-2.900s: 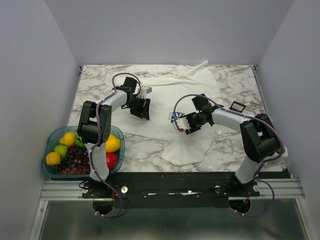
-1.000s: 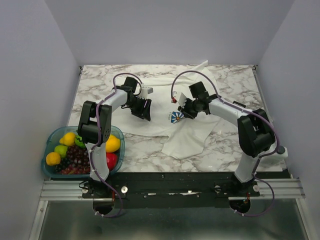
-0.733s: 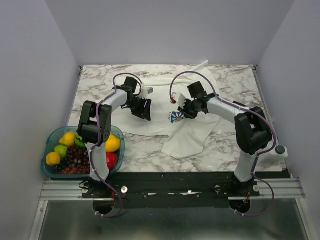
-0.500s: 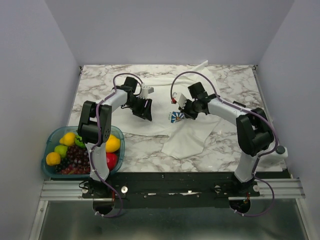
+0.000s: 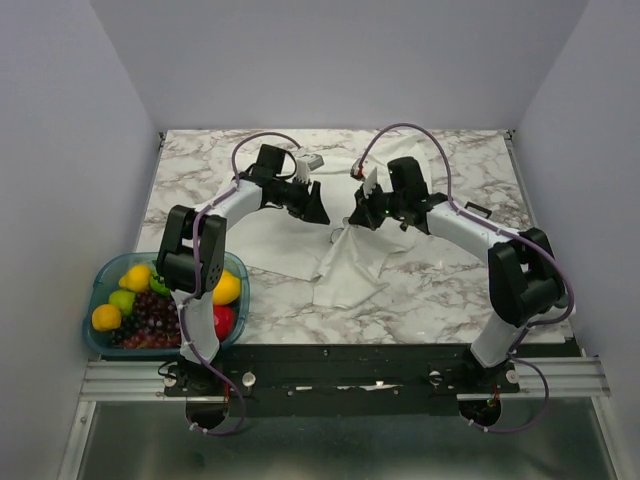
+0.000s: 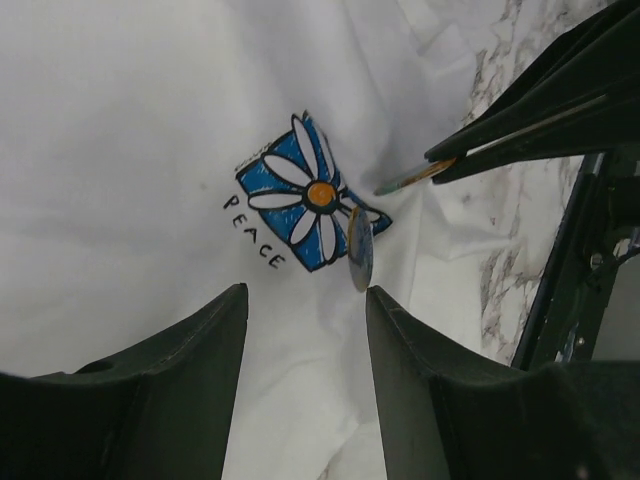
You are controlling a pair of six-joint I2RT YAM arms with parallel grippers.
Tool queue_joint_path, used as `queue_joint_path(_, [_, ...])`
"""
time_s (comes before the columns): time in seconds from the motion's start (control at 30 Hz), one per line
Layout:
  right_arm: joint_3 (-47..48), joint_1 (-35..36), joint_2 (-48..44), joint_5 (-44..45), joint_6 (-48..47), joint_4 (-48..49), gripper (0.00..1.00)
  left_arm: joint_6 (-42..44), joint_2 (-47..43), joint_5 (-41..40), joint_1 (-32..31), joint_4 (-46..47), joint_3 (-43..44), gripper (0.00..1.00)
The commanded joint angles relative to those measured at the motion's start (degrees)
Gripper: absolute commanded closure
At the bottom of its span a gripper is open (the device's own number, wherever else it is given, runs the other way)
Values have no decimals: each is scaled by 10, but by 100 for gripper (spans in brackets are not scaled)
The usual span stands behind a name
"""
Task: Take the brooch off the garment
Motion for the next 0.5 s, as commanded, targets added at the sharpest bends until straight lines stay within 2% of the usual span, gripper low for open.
queue_joint_path(0.0, [2,-2,-8,-48,121,73,99,-64,17,77,-6,88,3,41])
queue_joint_path(0.17, [-3,-4,-5,-41,167,109,99,-64,19,116,-13,100,-25,41])
queue_joint_path(0.27, [-1,-9,3,-48,205,121,99,-67,26,134,-16,102,-27,47])
queue_joint_path(0.3, [1,-10,9,-51,209,122,99,-67,27,138,-17,102,-27,51])
queue_joint_path(0.47, [9,-14,25,-87,220,128,99,-65,29,159,-22,104,-27,60])
